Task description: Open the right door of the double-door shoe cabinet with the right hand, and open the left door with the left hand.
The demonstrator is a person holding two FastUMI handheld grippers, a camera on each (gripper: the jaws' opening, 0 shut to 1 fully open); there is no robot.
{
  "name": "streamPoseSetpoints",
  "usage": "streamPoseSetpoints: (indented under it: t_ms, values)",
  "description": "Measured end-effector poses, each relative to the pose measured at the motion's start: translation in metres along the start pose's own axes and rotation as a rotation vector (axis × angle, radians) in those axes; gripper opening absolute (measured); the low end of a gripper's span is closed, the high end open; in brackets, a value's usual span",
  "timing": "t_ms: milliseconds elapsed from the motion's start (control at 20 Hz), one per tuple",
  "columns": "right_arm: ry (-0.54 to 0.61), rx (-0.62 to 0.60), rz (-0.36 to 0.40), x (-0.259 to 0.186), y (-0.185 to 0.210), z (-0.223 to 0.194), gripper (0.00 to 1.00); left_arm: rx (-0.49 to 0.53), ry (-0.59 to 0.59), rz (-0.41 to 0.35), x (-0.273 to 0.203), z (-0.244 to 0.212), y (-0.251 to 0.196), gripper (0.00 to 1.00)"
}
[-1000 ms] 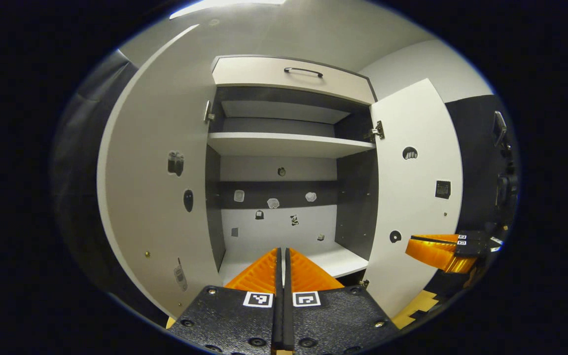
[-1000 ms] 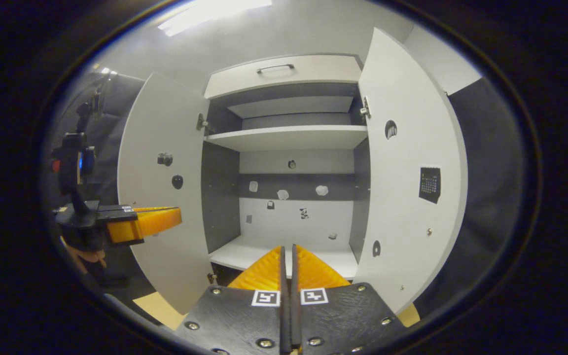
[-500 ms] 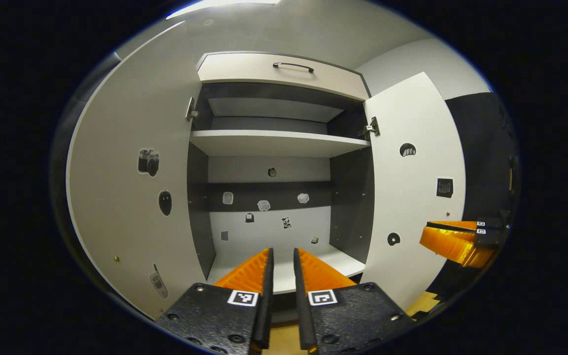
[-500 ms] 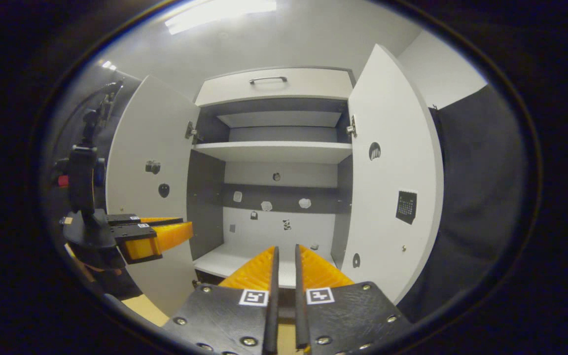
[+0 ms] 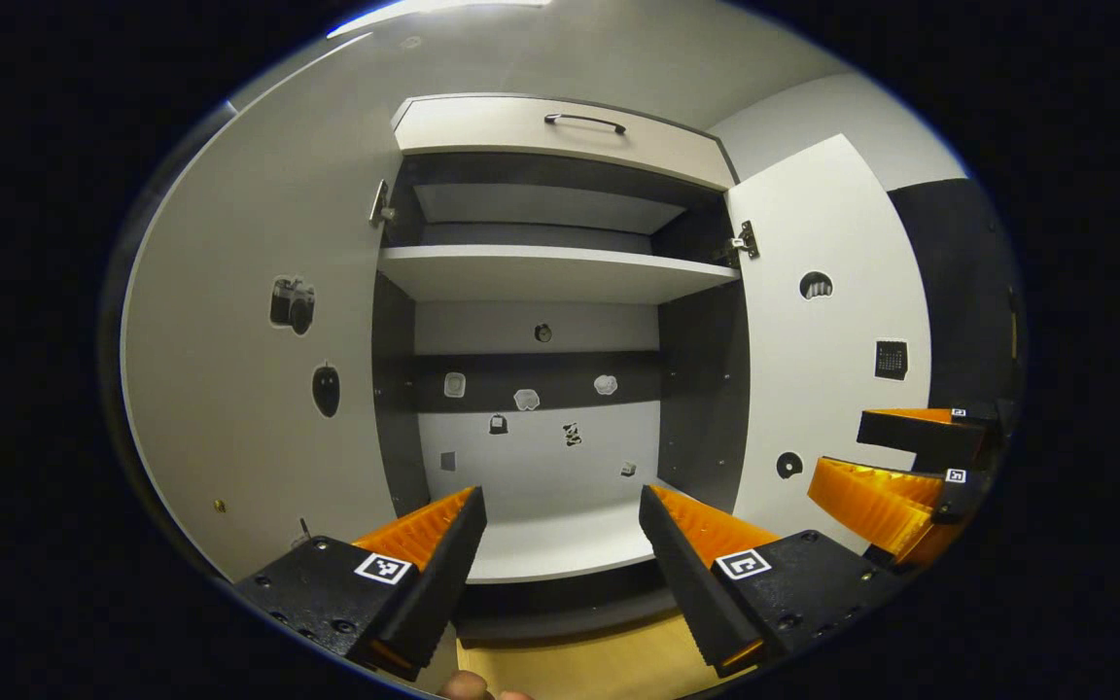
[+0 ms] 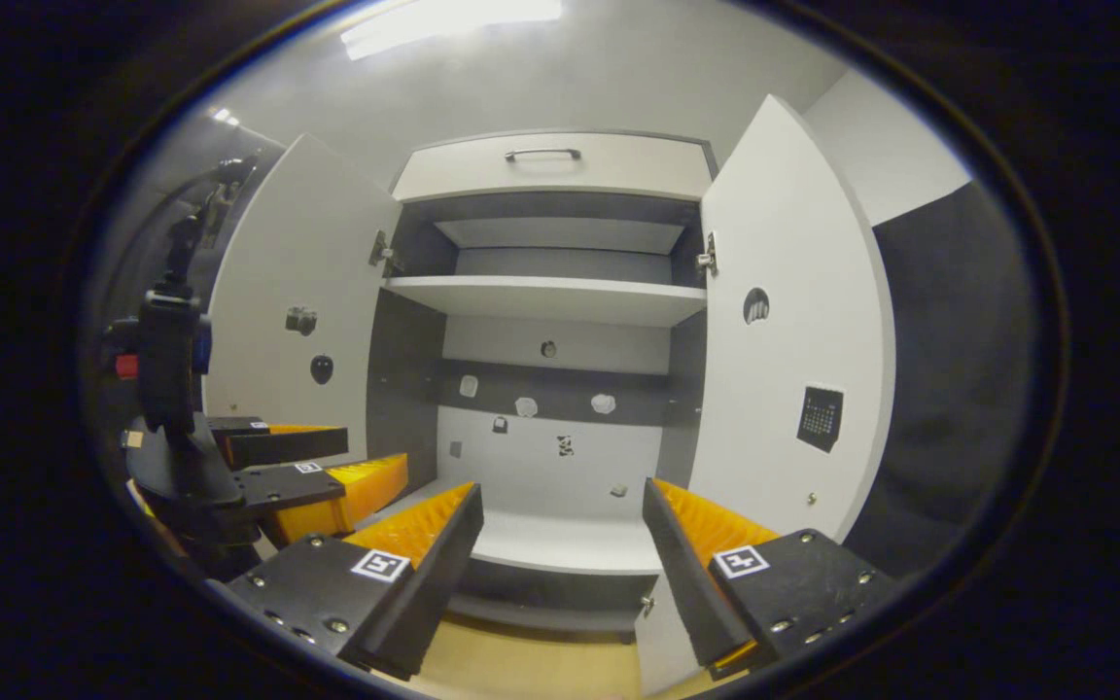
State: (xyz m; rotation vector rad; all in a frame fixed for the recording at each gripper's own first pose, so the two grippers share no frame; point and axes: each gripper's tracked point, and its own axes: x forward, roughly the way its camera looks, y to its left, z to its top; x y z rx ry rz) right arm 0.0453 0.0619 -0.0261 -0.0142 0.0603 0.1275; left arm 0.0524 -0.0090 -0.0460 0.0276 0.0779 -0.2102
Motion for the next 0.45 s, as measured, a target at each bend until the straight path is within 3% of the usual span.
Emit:
streamPoseSetpoints:
  t_ms: [450]
  values:
    - [0.007,0.013,-0.032,0.0016,-0.0010,-0.0014,0.98,-0.010,0.014,-0.017,-0.0017,-0.0028,-0.0024,0.98]
